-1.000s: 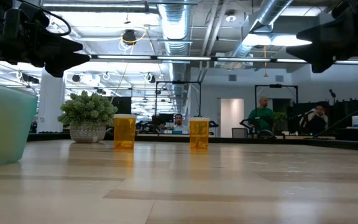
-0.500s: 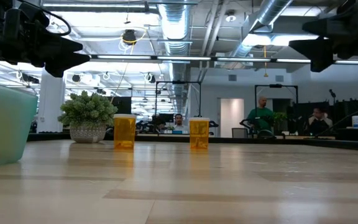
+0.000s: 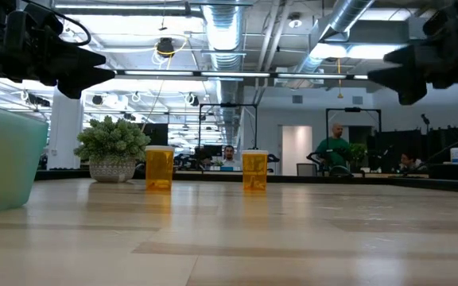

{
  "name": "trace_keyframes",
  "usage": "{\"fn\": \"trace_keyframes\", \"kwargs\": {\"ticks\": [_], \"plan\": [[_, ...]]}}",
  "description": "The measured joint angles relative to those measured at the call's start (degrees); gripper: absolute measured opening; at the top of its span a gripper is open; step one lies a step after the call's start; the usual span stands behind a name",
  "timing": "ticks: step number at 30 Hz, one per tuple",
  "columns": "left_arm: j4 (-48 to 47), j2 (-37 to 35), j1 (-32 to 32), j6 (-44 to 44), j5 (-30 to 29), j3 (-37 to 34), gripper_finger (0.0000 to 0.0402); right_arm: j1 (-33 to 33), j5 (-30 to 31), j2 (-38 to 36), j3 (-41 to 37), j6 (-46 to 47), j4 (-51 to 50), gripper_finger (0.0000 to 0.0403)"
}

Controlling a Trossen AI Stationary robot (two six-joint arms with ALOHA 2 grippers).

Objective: Pick and place pill bottles into a basket
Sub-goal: Put the middle yellow pill bottle into the green bin

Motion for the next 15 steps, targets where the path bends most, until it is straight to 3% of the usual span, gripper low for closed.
{"fn": "trace_keyframes", "kwargs": {"ticks": [8, 15], "plan": [[0.0, 0.0, 0.0, 0.0, 0.0, 0.0, 0.0249, 0.0, -0.2, 0.0, 0.0, 4.6, -7.8, 0.026], [0.0, 0.0, 0.0, 0.0, 0.0, 0.0, 0.0249, 0.0, -0.7, 0.0, 0.0, 3.8, -7.8, 0.026]]}}
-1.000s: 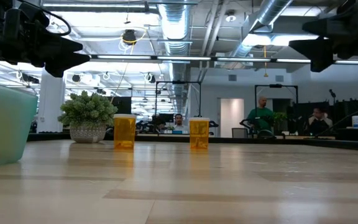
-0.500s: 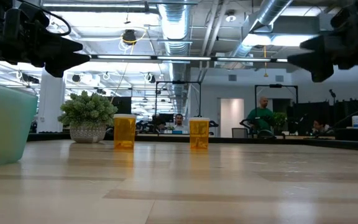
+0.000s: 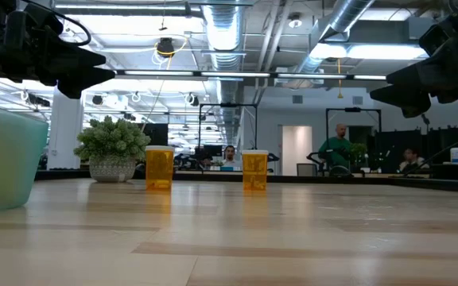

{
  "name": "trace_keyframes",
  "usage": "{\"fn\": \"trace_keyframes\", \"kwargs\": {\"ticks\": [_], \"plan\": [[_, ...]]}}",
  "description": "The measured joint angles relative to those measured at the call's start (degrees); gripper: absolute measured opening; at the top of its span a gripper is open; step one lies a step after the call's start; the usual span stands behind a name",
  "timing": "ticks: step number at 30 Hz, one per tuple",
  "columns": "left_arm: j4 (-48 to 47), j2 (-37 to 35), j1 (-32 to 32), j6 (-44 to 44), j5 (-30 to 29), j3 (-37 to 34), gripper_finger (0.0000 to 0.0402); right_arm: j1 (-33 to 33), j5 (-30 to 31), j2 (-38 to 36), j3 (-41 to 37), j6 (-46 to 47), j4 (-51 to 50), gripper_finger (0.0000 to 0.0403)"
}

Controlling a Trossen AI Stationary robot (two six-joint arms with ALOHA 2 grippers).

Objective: Pick and place pill bottles into a basket
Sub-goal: Put the middle yellow pill bottle into the green bin

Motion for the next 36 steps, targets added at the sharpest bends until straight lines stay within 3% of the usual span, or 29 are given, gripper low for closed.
{"fn": "trace_keyframes", "kwargs": {"ticks": [12, 16, 23, 36], "plan": [[0.0, 0.0, 0.0, 0.3, 0.0, 0.0, 0.0249, 0.0, -2.2, 0.0, 0.0, -1.4, -0.2, 0.026], [0.0, 0.0, 0.0, 0.2, 0.0, 0.0, 0.0249, 0.0, -6.8, 0.0, 0.0, -1.7, 0.4, 0.026], [0.0, 0.0, 0.0, 0.2, 0.0, 0.0, 0.0249, 0.0, -20.5, 0.0, 0.2, -2.9, -0.2, 0.026], [0.0, 0.0, 0.0, 0.1, 0.0, 0.0, 0.0249, -2.9, -19.0, 0.0, 0.6, -3.2, -4.2, 0.026]]}}
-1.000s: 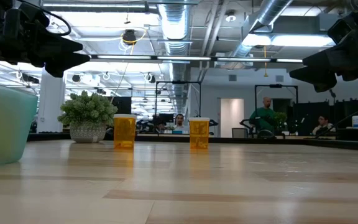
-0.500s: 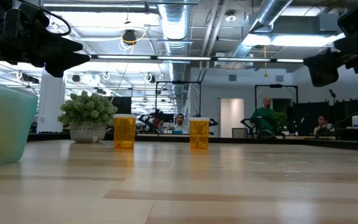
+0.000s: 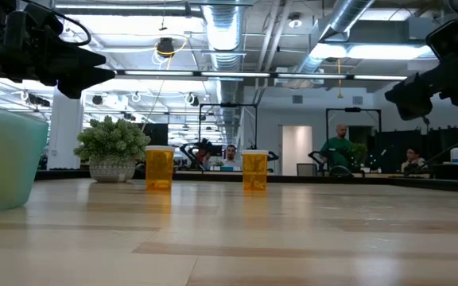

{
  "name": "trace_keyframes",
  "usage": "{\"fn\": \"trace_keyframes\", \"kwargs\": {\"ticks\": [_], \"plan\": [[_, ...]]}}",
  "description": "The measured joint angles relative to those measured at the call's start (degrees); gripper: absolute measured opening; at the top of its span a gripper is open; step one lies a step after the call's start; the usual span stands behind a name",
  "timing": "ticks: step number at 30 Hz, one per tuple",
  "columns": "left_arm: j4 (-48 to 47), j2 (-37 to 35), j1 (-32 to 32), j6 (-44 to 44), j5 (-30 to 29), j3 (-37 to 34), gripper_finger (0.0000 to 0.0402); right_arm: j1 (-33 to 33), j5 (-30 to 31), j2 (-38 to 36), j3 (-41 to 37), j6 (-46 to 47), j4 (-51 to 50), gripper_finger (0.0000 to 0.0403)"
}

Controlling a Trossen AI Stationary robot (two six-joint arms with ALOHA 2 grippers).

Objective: Pick and place pill bottles into a basket
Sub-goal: Put the middle yellow pill bottle into the green bin

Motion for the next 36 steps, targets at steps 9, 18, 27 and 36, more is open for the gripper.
{"fn": "trace_keyframes", "kwargs": {"ticks": [9, 18, 27, 36], "plan": [[0.0, 0.0, 0.0, 0.3, 0.0, 0.0, 0.0249, -0.6, 0.5, 0.0, -0.5, -2.6, 3.7, 0.026], [0.0, 0.0, 0.0, 0.1, 0.0, 0.0, 0.0249, -0.6, 0.6, -0.3, -0.6, -6.1, 8.5, 0.026], [0.0, 0.0, 0.0, -0.1, 0.0, 0.0, 0.0249, -0.6, 0.5, -8.5, -0.6, -8.8, 9.2, 0.026], [0.0, 0.0, 0.0, 0.1, 0.0, 0.0, 0.0249, -0.6, 3.4, -12.0, -0.6, -7.8, 6.8, 0.026]]}}
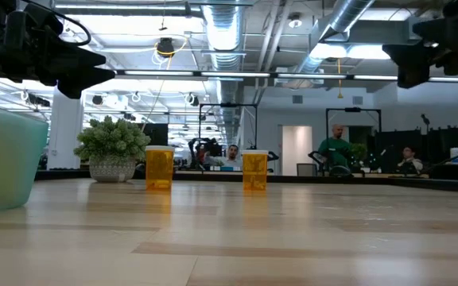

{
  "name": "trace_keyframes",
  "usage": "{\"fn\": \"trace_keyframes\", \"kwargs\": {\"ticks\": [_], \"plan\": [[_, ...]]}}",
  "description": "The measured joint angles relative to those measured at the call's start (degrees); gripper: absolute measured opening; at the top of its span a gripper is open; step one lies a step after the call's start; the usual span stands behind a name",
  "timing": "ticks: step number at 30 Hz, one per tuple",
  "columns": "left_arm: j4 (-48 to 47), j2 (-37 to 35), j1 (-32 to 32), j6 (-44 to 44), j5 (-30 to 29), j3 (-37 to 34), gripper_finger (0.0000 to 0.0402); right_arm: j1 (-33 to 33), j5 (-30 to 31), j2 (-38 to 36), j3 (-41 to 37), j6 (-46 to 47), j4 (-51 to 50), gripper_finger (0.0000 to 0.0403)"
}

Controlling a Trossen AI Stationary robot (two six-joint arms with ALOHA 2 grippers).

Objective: Pick and place pill bottles into a basket
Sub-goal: Put the middle yellow pill bottle into the green bin

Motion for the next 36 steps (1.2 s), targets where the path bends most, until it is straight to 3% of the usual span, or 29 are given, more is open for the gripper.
{"fn": "trace_keyframes", "kwargs": {"ticks": [6, 36], "plan": [[0.0, 0.0, 0.0, -0.2, 0.0, 0.0, 0.0249, 0.0, 0.5, -0.2, 0.0, 2.4, -4.6, 0.026], [0.6, 0.0, 0.0, 1.8, -0.1, 0.0, 0.0249, -1.5, -0.2, 1.6, 0.0, 6.3, -4.8, 0.026]]}}
